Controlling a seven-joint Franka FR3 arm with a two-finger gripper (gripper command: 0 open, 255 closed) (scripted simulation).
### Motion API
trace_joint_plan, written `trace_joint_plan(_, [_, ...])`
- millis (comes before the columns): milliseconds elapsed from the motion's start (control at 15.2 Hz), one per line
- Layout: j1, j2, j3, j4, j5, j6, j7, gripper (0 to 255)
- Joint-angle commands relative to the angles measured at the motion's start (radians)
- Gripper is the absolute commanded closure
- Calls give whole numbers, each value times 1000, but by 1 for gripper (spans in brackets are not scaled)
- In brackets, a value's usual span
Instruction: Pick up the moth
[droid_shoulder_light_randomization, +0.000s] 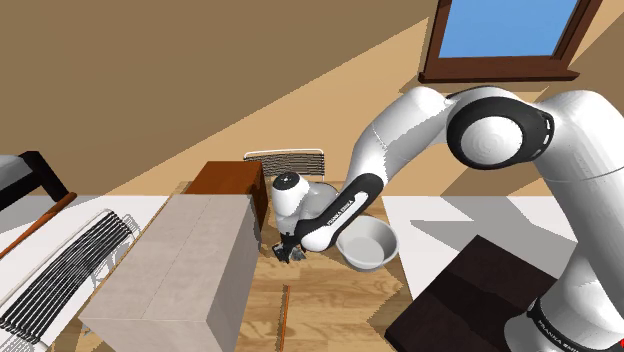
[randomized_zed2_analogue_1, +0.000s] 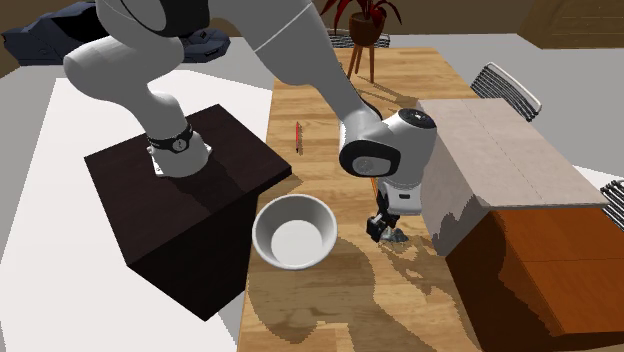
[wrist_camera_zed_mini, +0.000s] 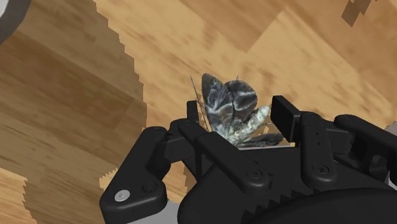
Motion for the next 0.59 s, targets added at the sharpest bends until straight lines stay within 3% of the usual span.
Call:
trace_joint_plan(0, [0,1,0,0,0,0,0,255])
trace_joint_plan(528, [-15,-74,21,-19,22,-56,-20,255])
